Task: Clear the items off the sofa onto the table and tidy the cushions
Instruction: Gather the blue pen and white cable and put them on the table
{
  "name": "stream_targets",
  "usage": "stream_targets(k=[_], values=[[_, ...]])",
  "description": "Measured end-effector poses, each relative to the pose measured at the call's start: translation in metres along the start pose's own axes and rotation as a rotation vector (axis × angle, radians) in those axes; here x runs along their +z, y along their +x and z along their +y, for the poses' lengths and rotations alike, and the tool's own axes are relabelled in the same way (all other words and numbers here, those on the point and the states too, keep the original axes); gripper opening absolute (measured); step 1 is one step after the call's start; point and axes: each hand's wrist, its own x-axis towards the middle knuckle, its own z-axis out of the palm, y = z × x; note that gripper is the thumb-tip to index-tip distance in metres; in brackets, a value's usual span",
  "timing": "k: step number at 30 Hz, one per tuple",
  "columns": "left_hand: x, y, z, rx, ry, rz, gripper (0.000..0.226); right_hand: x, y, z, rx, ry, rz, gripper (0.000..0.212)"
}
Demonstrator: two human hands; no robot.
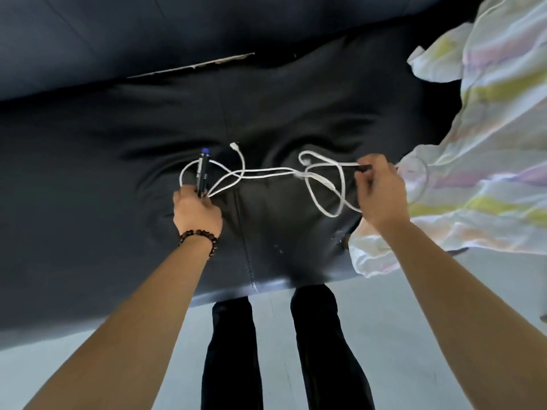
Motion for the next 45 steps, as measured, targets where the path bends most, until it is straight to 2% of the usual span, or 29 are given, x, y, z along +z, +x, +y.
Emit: stream_targets(k=[3, 8, 13, 17, 21, 27, 30, 32, 34, 38, 42, 45], values=[[-0.029, -0.015, -0.008, -0.050, -0.012, 0.056, 0.018, -0.032, -0.029, 0.003, 0.184, -0.007, 0.094, 0.025], [-0.100, -0.055, 0.000, 0.054, -0.113, 0.106, 0.018, -0.090, -0.087, -0.028, 0.402, 0.137, 0.161, 0.035], [-0.216, -0.110, 0.049, 0.107, -0.316, 0.159, 0.023, -0.201, -0.173, -0.090, 0.538, 0.294, 0.304, 0.042], [-0.295, -0.152, 0.088, 0.142, -0.381, 0.190, 0.026, -0.292, -0.263, -0.099, 0.694, 0.515, 0.625, 0.033], [-0.332, -0.219, 0.134, 0.326, -0.390, 0.117, 0.025, -0.364, -0.369, -0.083, 0.833, 0.675, 0.934, 0.033], [-0.316, -0.356, 0.206, 0.683, -0.416, -0.040, 0.020, -0.424, -0.540, -0.021, 1.044, 0.926, 1.470, 0.033], [-0.292, -0.430, 0.232, 0.835, -0.437, -0.062, 0.014, -0.431, -0.636, 0.024, 1.118, 1.082, 1.730, 0.032], [-0.272, -0.491, 0.239, 0.940, -0.412, -0.083, 0.013, -0.428, -0.696, 0.055, 1.154, 1.064, 1.833, 0.035], [-0.243, -0.550, 0.242, 1.020, -0.373, -0.086, 0.022, -0.424, -0.752, 0.085, 1.195, 1.046, 1.904, 0.036], [-0.183, -0.667, 0.249, 1.042, -0.390, -0.186, 0.027, -0.410, -0.868, 0.153, 1.348, 1.081, 2.140, 0.034], [-0.121, -0.783, 0.236, 1.231, -0.320, -0.313, 0.018, -0.411, -0.942, 0.206, 1.414, 1.056, 2.177, 0.038], [-0.085, -0.874, 0.209, 1.391, -0.280, -0.645, 0.012, -0.429, -0.952, 0.230, 1.285, 1.109, 2.113, 0.032]])
